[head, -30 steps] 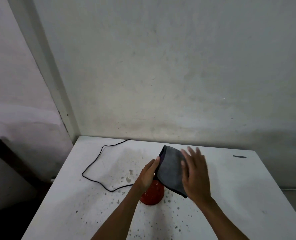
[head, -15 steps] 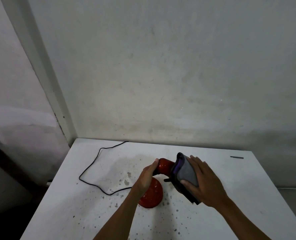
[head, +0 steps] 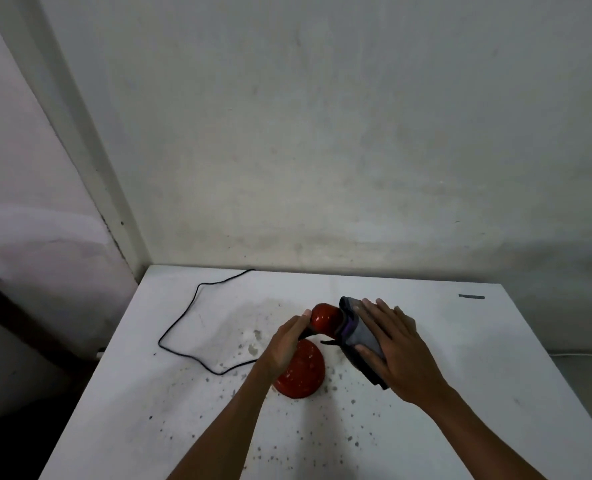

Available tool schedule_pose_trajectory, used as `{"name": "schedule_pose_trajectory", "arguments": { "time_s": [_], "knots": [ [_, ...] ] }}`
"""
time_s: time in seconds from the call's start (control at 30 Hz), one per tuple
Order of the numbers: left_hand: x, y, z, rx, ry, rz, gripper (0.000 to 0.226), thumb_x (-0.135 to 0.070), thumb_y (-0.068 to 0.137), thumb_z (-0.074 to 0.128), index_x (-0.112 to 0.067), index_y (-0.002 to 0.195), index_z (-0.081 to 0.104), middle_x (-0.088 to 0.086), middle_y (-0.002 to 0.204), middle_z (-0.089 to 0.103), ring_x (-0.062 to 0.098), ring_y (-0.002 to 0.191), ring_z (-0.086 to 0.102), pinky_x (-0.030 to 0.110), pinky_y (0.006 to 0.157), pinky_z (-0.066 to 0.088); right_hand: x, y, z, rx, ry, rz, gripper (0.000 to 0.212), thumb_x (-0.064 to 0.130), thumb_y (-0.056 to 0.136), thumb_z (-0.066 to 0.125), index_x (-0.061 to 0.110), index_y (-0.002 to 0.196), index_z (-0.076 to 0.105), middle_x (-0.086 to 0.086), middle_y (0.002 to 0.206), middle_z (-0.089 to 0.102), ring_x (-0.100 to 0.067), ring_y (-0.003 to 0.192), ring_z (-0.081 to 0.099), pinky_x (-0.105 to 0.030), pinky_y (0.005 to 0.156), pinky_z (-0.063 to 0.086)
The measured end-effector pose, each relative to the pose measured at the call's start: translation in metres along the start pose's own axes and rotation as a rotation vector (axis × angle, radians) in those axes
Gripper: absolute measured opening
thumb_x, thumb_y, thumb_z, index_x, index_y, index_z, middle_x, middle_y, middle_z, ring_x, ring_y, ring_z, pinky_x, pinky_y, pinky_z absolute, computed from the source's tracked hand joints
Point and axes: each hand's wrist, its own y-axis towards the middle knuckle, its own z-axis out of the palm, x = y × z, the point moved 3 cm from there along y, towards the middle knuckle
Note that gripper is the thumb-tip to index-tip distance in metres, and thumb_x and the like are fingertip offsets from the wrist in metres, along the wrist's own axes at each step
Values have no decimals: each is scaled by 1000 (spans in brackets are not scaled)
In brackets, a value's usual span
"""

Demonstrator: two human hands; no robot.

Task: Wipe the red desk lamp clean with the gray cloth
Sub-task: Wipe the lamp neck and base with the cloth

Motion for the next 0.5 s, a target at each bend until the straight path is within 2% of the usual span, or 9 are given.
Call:
{"name": "schedule_pose_trajectory", "arguments": {
  "time_s": [0.07,0.17,0.27,0.33,0.4,0.5],
  "knots": [
    [5,-5,-8,-18,26,-4,57,-64,93,38,-22,111,72,-12,111,72,-5,103,64,25,94,38,11,-12,1,-36,-3,-45,63,51,109,35,20,163,25,-2,171,25,-24,159,18,-48,128,18],
    [12,-13,-21,-16,82,16,54,-61,98,35,-25,117,71,-10,119,70,6,116,61,22,96,38,31,-29,9,-46,14,-71,64,51,109,35,18,162,26,-5,171,24,-29,159,18,-48,129,14],
    [21,-22,-31,-40,117,-11,40,-57,101,36,-38,122,63,-21,119,63,-1,114,55,20,93,35,48,-44,22,-18,57,-78,64,52,108,36,19,162,26,-5,170,27,-29,159,19,-47,130,13],
    [30,-28,-36,-51,129,-13,35,-52,101,38,-39,126,60,-23,121,61,-6,115,51,22,96,36,61,-56,32,29,100,-90,64,51,109,36,21,163,22,-1,171,24,-28,158,20,-45,130,12],
    [45,-35,-41,-62,135,-26,37,-53,99,45,-37,130,60,-19,128,62,0,122,52,28,106,38,72,-64,42,84,188,-45,63,51,109,36,26,164,17,6,173,17,-24,159,19,-43,130,12],
    [67,-44,-47,-67,181,-66,57,-71,84,55,-43,134,56,-17,140,57,10,133,48,40,115,37,78,-74,61,146,383,149,64,57,106,36,40,163,11,16,171,15,-13,159,14,-35,130,9]
  ]
}}
